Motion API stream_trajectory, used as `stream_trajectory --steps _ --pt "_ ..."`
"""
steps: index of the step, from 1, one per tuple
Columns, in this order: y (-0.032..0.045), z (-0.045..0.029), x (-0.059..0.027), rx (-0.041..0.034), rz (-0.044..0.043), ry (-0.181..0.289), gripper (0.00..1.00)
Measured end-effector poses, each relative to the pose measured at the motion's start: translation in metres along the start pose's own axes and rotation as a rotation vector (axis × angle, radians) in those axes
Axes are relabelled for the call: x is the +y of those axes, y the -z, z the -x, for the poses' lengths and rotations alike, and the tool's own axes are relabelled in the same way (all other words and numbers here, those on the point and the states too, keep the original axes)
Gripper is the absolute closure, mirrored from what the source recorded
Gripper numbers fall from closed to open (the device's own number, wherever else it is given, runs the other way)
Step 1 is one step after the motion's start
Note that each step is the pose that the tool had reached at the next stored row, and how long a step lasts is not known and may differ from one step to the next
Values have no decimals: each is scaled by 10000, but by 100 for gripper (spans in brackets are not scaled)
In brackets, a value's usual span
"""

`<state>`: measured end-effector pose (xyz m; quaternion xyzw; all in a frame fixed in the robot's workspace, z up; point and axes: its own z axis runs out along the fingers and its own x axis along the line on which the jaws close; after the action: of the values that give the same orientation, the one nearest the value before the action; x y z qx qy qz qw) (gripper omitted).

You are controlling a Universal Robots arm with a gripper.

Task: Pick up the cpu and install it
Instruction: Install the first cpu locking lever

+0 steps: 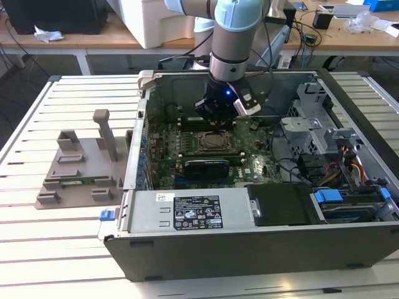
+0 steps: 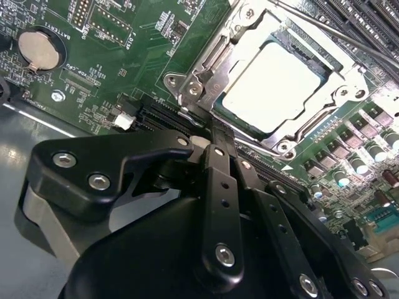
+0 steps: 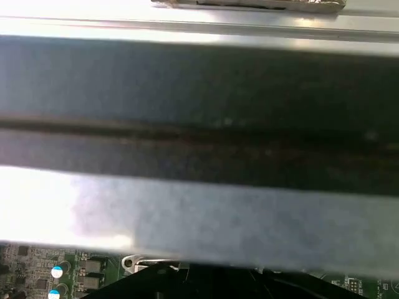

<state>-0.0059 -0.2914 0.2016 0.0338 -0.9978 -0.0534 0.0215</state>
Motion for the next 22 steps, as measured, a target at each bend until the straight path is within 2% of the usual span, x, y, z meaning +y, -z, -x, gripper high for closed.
stream_trajectory --steps 9,22 --pt "24 -3 -24 0 -4 2 89" --pt "-2 12 -23 7 -8 1 89"
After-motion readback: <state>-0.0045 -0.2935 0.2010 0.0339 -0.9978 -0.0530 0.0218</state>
